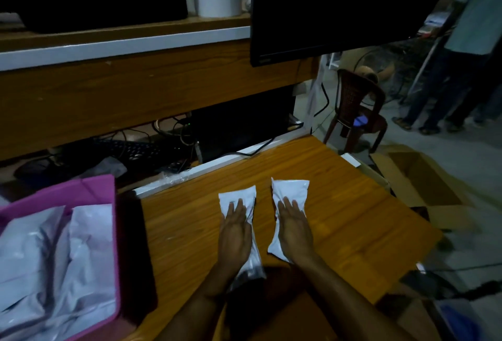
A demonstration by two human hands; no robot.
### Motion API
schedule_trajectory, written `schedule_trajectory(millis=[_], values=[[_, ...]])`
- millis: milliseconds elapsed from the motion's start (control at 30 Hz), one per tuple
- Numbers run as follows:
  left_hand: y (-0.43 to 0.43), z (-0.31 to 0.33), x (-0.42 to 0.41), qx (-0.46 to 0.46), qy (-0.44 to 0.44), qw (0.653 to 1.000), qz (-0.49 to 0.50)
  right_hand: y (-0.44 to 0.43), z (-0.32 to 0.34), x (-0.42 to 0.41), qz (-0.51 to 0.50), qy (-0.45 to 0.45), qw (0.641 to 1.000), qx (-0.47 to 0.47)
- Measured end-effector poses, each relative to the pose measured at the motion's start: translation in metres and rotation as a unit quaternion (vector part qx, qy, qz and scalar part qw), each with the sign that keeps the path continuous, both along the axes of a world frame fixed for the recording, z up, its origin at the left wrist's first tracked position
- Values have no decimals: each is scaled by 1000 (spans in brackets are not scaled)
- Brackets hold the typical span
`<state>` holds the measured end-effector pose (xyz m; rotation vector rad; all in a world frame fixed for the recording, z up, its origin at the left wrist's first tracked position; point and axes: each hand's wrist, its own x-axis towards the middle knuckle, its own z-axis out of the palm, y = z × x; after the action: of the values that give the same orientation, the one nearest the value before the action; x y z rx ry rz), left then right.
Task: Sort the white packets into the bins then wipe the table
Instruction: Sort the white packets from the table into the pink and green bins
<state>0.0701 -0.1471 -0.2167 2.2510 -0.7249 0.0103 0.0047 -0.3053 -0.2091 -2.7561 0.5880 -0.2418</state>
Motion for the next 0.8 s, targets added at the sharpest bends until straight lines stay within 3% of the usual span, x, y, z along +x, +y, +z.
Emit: schedule_trajectory(millis=[300,633,800], values=[[87,72,-73,-45,-109,993,8,94,68,-93,-6,-260,961,92],[214,142,-143,-54,-163,982,82,219,112,-128,132,-306,937,108],[286,167,-136,-34,-203,968,141,283,138,-114,199,-314,922,112]])
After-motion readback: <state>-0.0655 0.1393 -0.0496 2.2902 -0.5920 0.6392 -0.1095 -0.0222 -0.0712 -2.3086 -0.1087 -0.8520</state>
